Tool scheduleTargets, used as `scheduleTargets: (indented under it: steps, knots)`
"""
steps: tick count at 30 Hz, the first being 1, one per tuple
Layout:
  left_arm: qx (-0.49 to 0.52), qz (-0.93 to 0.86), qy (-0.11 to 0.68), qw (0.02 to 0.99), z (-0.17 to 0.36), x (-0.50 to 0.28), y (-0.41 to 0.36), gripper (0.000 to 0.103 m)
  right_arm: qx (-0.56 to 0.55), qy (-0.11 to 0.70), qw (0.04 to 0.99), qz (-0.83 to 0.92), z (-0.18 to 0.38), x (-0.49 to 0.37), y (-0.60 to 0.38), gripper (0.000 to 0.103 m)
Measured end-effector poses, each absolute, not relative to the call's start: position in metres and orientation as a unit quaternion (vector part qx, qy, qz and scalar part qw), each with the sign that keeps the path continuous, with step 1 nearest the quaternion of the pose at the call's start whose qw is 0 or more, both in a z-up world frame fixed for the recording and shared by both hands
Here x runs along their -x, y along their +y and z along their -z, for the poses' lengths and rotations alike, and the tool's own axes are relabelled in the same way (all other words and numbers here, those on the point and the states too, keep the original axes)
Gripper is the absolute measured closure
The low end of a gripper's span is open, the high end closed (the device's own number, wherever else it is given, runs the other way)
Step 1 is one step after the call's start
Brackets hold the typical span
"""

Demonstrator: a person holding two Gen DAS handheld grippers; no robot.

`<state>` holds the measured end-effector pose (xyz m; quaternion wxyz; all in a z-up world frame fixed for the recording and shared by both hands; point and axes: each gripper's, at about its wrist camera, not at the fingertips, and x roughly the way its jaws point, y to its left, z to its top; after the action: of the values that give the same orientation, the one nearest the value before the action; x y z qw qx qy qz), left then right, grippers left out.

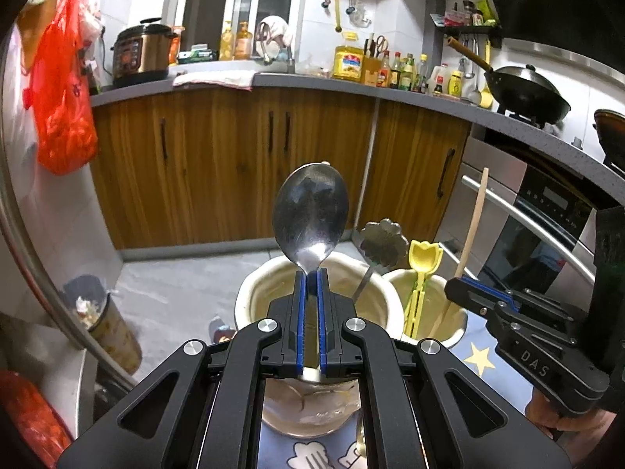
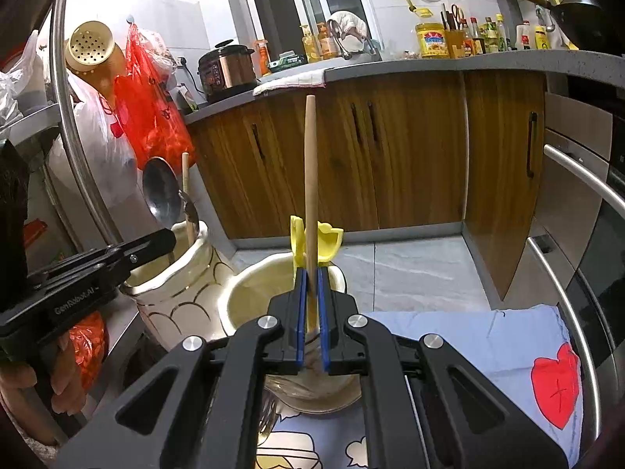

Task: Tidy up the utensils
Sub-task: 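Drop the metal spoon into the larger cup while the right tool drops the chopstick into the smaller cup, then move both open tools back over the remaining utensils on the cloth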

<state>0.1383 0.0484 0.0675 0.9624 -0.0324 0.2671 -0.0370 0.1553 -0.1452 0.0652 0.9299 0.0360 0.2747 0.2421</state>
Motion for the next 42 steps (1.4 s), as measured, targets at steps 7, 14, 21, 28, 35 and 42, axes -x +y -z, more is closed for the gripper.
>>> scheduleTargets:
  steps: [7, 14, 21, 28, 35, 42]
  knots:
    - [0.025, 0.039, 0.272, 0.961, -0.068, -0.14, 0.045, 0.097, -0.039, 0.283, 0.928, -0.237, -0.063, -0.158, -0.144, 0.097]
    - [0.006, 0.033, 0.281, 0.959, -0.068, -0.144, 0.039, 0.097, -0.039, 0.285, 0.929, -0.234, -0.063, -0.161, -0.144, 0.097]
    - [0.006, 0.033, 0.281, 0.959, -0.068, -0.146, 0.038, 0.097, -0.04, 0.287, 0.927, -0.237, -0.062, -0.161, -0.144, 0.097]
    - [0.005, 0.027, 0.279, 0.96, -0.068, -0.146, 0.039, 0.094, -0.038, 0.289, 0.925, -0.243, -0.062, -0.16, -0.143, 0.093]
    - [0.015, 0.027, 0.277, 0.96, -0.07, -0.139, 0.042, 0.084, -0.035, 0.284, 0.923, -0.257, -0.066, -0.148, -0.145, 0.072]
    - [0.009, 0.022, 0.268, 0.963, -0.077, -0.116, 0.042, 0.069, -0.023, 0.268, 0.929, -0.253, -0.076, -0.13, -0.155, 0.046]
